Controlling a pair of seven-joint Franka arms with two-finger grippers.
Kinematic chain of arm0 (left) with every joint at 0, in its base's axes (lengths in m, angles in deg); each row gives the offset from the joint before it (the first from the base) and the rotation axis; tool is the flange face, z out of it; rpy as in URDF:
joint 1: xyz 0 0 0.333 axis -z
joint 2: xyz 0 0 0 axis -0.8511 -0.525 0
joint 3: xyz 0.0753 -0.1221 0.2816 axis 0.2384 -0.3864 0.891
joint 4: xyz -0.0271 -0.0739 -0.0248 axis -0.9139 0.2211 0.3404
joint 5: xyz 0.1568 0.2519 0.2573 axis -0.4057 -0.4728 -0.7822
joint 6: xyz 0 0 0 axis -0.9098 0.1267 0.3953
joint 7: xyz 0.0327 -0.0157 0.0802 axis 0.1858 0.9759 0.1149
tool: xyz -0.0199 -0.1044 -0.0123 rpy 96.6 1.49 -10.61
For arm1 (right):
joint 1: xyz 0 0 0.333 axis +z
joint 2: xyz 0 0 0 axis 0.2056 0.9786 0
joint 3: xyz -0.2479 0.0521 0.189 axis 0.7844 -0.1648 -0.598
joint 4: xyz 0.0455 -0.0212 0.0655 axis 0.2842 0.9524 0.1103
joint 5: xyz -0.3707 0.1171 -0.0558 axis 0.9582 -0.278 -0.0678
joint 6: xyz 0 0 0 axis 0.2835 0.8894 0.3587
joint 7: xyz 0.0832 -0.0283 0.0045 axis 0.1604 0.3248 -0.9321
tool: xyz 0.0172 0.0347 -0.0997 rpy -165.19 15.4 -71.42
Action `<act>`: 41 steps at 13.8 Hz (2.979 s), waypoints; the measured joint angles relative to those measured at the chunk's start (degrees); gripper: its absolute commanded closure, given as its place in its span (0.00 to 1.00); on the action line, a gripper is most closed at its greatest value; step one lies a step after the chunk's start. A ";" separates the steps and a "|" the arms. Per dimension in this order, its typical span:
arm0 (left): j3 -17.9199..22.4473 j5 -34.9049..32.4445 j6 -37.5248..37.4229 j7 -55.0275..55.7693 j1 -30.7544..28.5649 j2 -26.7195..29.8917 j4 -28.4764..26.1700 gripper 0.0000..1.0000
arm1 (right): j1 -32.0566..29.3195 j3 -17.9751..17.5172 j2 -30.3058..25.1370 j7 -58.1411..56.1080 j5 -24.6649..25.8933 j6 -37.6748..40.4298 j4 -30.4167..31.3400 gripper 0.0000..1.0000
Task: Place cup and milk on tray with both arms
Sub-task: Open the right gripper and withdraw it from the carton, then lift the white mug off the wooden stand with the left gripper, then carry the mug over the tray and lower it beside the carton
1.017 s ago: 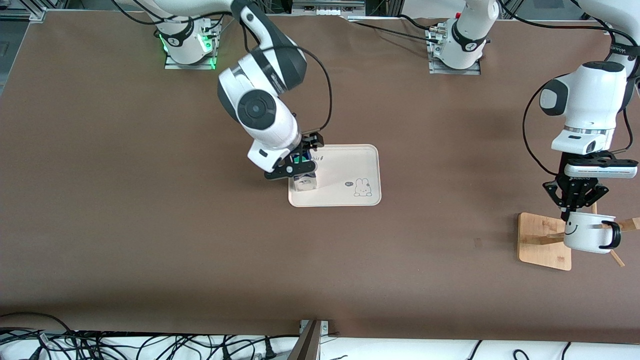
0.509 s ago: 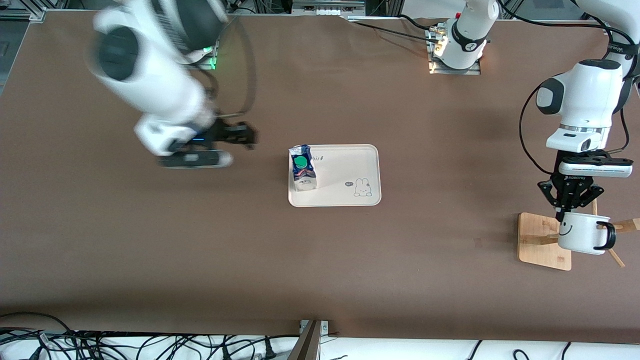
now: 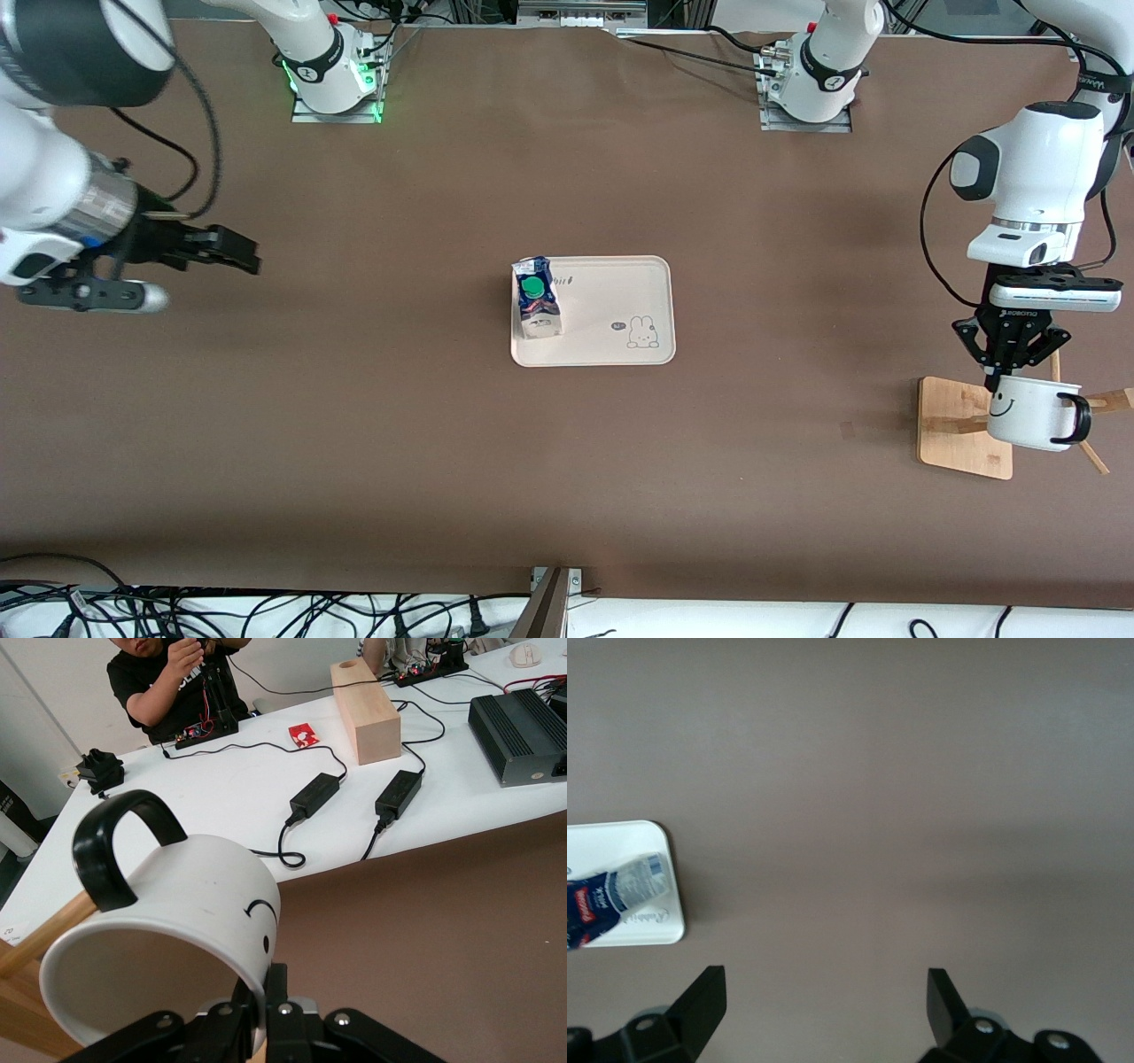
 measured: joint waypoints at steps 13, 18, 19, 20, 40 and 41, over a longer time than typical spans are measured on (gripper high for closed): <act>-4.72 0.00 -8.24 3.47 0.26 3.97 0.14 1.00 | -34.45 -33.50 -15.39 -0.91 12.16 -6.44 15.44 0.00; -11.41 0.00 -22.91 12.32 0.41 4.12 0.68 1.00 | -34.92 -34.40 -15.79 -0.95 12.16 -6.81 15.43 0.00; -11.90 0.00 -26.26 12.54 0.44 4.16 0.91 1.00 | -34.90 -34.75 -15.68 -0.95 12.16 -6.85 15.43 0.00; -12.41 0.00 -30.34 12.72 0.50 4.19 1.34 1.00 | -34.88 -35.06 -15.65 -0.94 12.16 -6.87 15.43 0.00; -24.19 4.91 -84.21 36.88 16.12 0.05 21.08 1.00 | -35.33 -33.64 -15.13 -0.87 12.16 -6.96 15.46 0.00; -24.32 6.55 -84.22 37.39 16.32 -0.36 21.09 1.00 | -35.33 -33.64 -15.13 -0.87 12.16 -6.96 15.46 0.00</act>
